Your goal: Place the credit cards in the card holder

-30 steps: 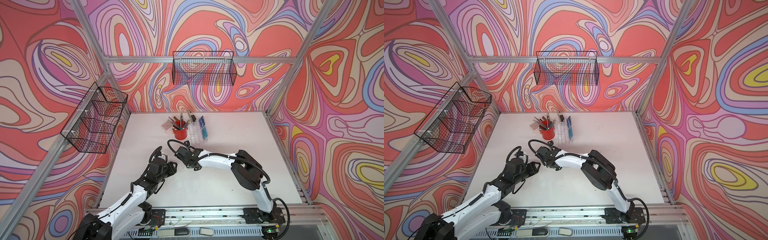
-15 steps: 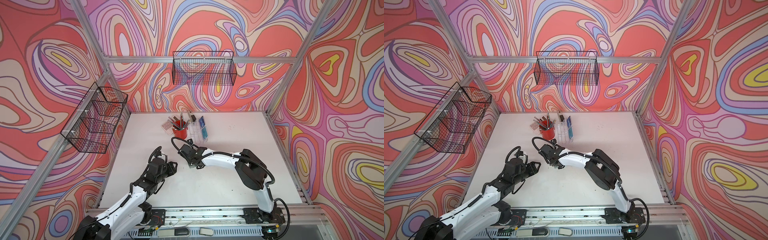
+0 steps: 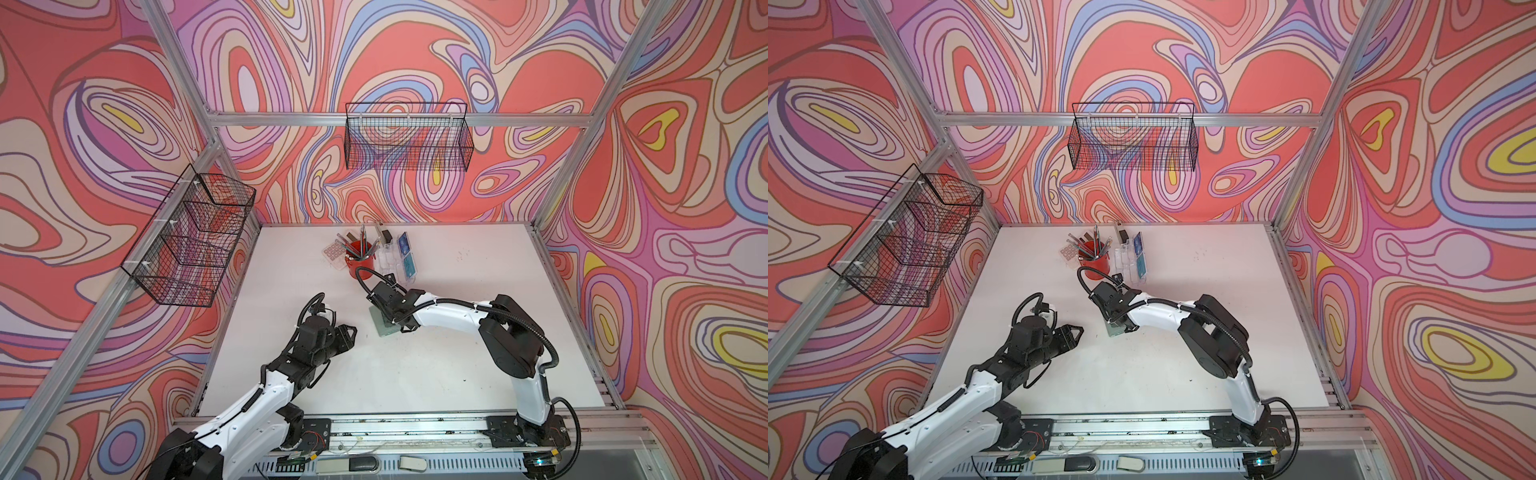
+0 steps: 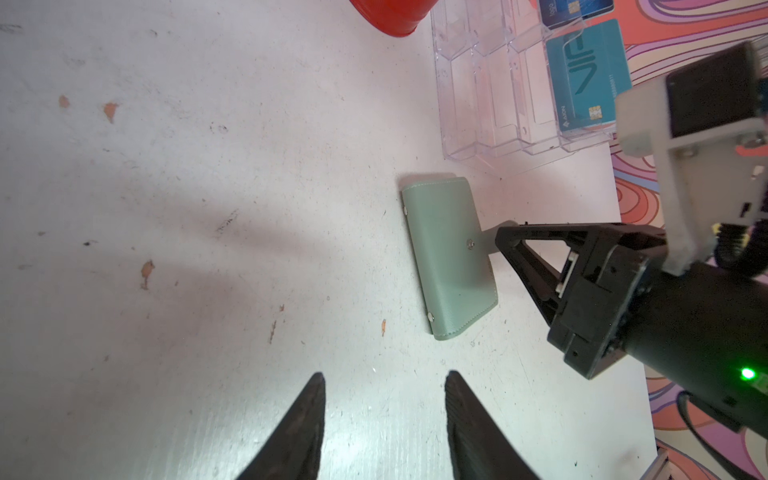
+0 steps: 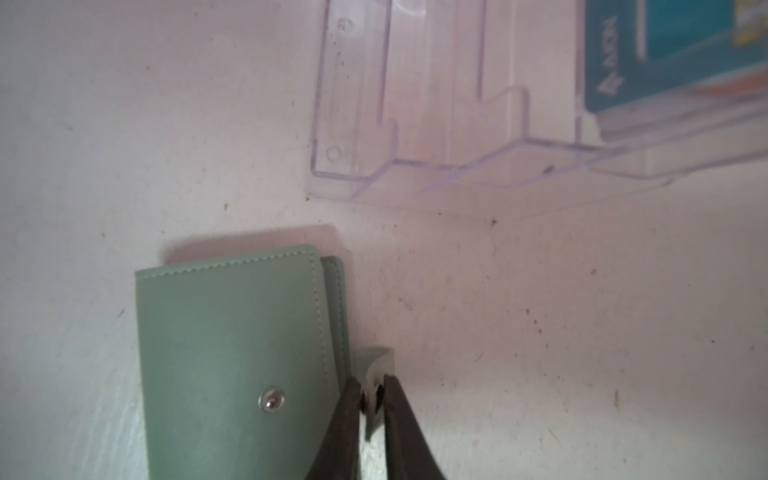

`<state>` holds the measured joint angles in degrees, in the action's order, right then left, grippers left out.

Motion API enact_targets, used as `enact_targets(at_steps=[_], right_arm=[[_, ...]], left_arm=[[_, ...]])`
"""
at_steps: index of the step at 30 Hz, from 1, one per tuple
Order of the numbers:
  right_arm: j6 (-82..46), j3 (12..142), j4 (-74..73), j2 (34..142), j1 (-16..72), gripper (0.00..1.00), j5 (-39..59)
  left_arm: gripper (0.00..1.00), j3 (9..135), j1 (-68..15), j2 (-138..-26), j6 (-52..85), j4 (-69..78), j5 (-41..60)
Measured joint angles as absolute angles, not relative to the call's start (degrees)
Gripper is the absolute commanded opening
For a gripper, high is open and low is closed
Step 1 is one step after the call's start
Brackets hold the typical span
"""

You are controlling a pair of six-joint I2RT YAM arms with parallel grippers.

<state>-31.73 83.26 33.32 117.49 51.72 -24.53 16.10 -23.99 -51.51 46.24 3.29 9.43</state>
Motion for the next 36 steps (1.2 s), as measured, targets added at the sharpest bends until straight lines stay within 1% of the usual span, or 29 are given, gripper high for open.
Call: enact_targets(at_steps=[1, 4, 6, 9, 12, 19, 33, 36], right_arm=[[-31.66, 83.22, 33.32, 117.49, 51.48, 0.13, -24.51], [-31.31, 82.89, 32.58, 117.40, 50.85, 0.06, -24.32], [-31.11, 82.50, 32.40, 117.12, 50.52, 0.06, -24.05], [-31.05, 82.15, 32.16, 116.55, 50.26, 0.14, -23.18], [-30.70, 82.15, 31.64, 115.72, 50.26, 0.15, -22.17], [-30.44, 82.15, 30.72, 114.65, 50.28, 0.00, -20.78], [-30.70, 81.14, 29.32, 114.04, 50.28, 0.00, -18.50], [-31.35, 78.89, 27.31, 112.75, 50.26, 0.00, -16.80]], left_arm=[[0.49, 16.10, -23.99, -51.51, 46.17, 3.31, 9.47], [0.49, 16.10, -23.99, -51.51, 46.06, 3.31, 9.65], [0.49, 16.10, -23.99, -51.51, 46.06, 3.31, 9.65], [0.49, 16.10, -23.99, -51.51, 46.06, 3.51, 9.67], [0.49, 16.10, -23.99, -51.83, 46.06, 4.05, 10.09], [0.48, 16.10, -23.99, -54.24, 46.04, 5.32, 11.46], [0.48, 17.21, -23.99, -57.14, 45.63, 6.92, 13.65], [0.46, 17.82, -23.99, -59.33, 45.63, 7.70, 14.24]])
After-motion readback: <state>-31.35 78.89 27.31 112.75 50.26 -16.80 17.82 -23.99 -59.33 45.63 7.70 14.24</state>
